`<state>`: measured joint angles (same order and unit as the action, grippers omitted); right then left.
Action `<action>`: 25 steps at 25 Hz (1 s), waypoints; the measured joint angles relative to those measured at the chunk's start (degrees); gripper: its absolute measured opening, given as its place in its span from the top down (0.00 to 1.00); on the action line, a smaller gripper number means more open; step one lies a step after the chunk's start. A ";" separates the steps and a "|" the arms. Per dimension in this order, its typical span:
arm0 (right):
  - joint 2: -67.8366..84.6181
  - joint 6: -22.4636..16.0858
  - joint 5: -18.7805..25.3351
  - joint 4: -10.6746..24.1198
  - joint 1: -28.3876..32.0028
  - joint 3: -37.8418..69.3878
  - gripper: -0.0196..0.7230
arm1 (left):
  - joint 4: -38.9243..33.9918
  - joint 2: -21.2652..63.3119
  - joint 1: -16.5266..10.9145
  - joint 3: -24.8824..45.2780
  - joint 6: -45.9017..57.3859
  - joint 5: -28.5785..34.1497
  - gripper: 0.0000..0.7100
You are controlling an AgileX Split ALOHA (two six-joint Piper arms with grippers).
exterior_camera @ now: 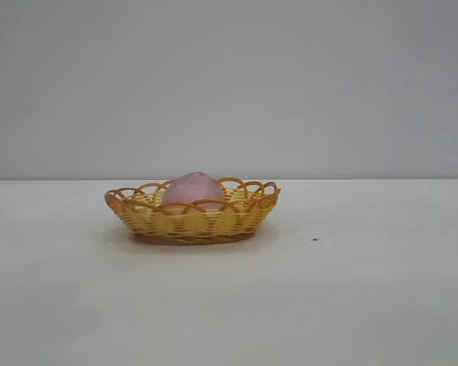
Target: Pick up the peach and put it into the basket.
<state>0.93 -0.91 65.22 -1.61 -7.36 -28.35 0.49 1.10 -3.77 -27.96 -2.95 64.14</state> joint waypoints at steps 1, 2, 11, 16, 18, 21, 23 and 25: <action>0.00 0.44 0.00 -0.40 0.00 0.00 0.24 | 0.00 0.00 0.00 0.00 0.00 0.00 0.40; 0.00 0.73 0.00 -0.71 0.00 0.13 0.24 | 0.00 0.00 0.00 0.00 0.00 0.00 0.40; 0.00 1.57 0.00 -1.41 0.00 0.27 0.24 | 0.00 0.00 0.00 0.00 0.00 0.00 0.40; 0.00 1.70 0.00 -1.41 0.00 0.27 0.24 | 0.00 0.00 0.00 0.00 0.00 0.00 0.40; 0.00 1.80 0.00 -1.41 0.00 0.27 0.24 | 0.00 0.00 0.00 0.00 0.00 0.00 0.40; 0.00 1.80 0.00 -1.41 0.00 0.27 0.24 | 0.00 0.00 0.00 0.00 0.00 0.00 0.40; 0.00 1.80 0.00 -1.41 0.00 0.27 0.24 | 0.00 0.00 0.00 0.00 0.00 0.00 0.40; 0.00 1.80 0.00 -1.41 0.00 0.27 0.24 | 0.00 0.00 0.00 0.00 0.00 0.00 0.40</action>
